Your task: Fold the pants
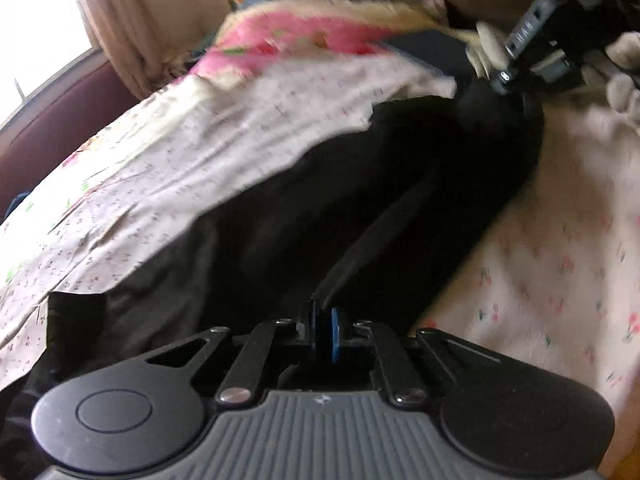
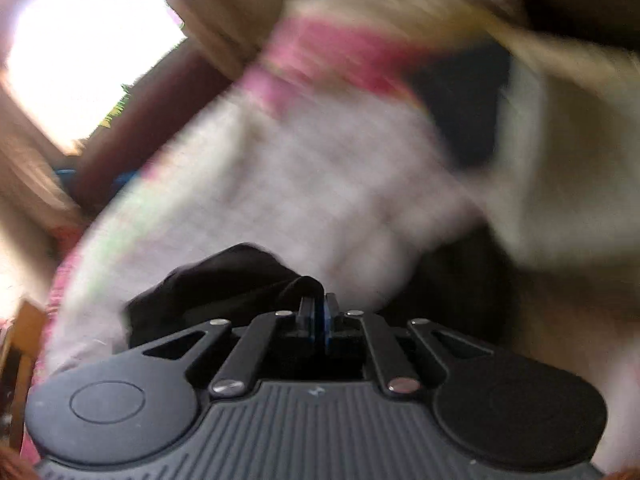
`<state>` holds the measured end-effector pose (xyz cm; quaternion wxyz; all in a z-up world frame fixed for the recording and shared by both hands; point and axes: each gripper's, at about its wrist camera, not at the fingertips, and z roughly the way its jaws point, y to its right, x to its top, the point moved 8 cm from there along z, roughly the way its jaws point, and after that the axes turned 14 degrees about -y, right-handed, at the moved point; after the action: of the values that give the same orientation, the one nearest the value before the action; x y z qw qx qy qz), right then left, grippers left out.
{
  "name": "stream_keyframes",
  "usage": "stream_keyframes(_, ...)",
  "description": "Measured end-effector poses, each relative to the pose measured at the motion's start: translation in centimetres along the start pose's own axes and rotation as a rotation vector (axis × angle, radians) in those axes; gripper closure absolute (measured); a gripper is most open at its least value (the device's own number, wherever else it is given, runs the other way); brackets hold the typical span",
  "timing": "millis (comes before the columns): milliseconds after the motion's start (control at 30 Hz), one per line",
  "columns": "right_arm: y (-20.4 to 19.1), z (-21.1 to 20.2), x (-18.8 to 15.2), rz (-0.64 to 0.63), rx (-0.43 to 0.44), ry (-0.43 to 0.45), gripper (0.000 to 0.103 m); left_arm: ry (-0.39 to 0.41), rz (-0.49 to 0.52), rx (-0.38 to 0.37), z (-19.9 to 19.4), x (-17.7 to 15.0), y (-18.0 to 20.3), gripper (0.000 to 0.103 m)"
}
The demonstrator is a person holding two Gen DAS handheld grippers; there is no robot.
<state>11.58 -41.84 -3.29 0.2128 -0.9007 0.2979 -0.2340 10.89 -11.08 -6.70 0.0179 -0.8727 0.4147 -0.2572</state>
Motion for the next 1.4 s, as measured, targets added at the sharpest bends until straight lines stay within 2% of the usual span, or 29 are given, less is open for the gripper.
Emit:
stream_keyframes(100,3.0,1.4,-1.2,0.116,0.043,-0.033,0.093,-0.031,0.012,0.018,0.3,0.4,0.2,0.079)
stream_keyframes(167,3.0,0.9,-1.0,0.095,0.03,0.006,0.092,-0.042,0.003,0.02,0.3,0.8,0.2,0.079)
stream_keyframes(267,1.2,0.1,-0.8,-0.079,-0.074,0.067,0.083,-0.051,-0.012,0.014,0.4,1.5,0.3,0.079)
stream_keyframes(333,-0.3,-0.6,-1.2,-0.228,-0.149,0.111,0.082,-0.054,-0.014,0.015,0.6,1.8,0.4,0.079)
stream_keyframes(400,-1.0,-1.0,-1.4,-0.353,-0.209,0.135,0.073,-0.053,-0.012,0.018,0.6,1.0,0.9,0.079)
stream_keyframes(433,-1.3,-0.8,-1.5,-0.401,-0.239,0.127,0.063,-0.052,-0.014,0.017,0.6,1.1,0.9,0.079)
stream_keyframes(567,-1.3,-0.5,-0.2,-0.398,-0.224,0.12,0.062,-0.048,-0.031,0.01,0.8,1.0,0.9,0.079)
stream_keyframes(733,-2.5,-0.1,-1.3,-0.459,-0.105,0.039,0.061,-0.044,-0.057,-0.013,1.0,1.3,0.8,0.079)
stream_keyframes(767,-3.1,0.5,-2.0,-0.501,-0.101,0.015,0.058,-0.042,-0.065,-0.022,1.2,1.4,0.8,0.079)
stream_keyframes(833,-3.6,2.1,-3.0,-0.561,-0.169,0.006,0.058,-0.042,-0.072,-0.031,1.4,1.5,0.8,0.079)
stream_keyframes(867,-3.9,3.0,-3.2,-0.569,-0.189,0.001,0.071,-0.041,-0.077,-0.034,1.5,1.6,0.7,0.079)
stream_keyframes(933,-4.6,4.3,-3.3,-0.512,-0.14,-0.038,0.097,-0.04,-0.096,-0.046,1.3,1.6,0.5,0.079)
stream_keyframes(1033,-8.7,3.2,-4.4,-0.476,0.04,-0.033,0.098,-0.027,-0.144,-0.068,0.5,1.3,-0.4,0.079)
stream_keyframes(1133,-15.2,1.7,-7.4,-0.559,0.221,-0.025,0.098,-0.002,-0.193,-0.065,-0.5,0.8,-1.5,0.079)
stream_keyframes(1200,-19.6,2.0,-10.3,-0.603,0.364,-0.092,0.098,0.009,-0.227,-0.053,-1.2,0.3,-2.3,0.079)
stream_keyframes(1233,-21.0,2.4,-11.6,-0.618,0.409,-0.131,0.098,0.012,-0.237,-0.043,-1.5,0.1,-2.6,0.078)
stream_keyframes(1333,-21.9,3.4,-13.3,-0.612,0.442,-0.17,0.098,-0.006,-0.257,-0.02,-1.7,-0.9,-3.6,0.078)
stream_keyframes(1400,-19.8,3.2,-12.2,-0.53,0.43,-0.164,0.098,-0.012,-0.26,-0.027,-1.5,-1.1,-3.8,0.079)
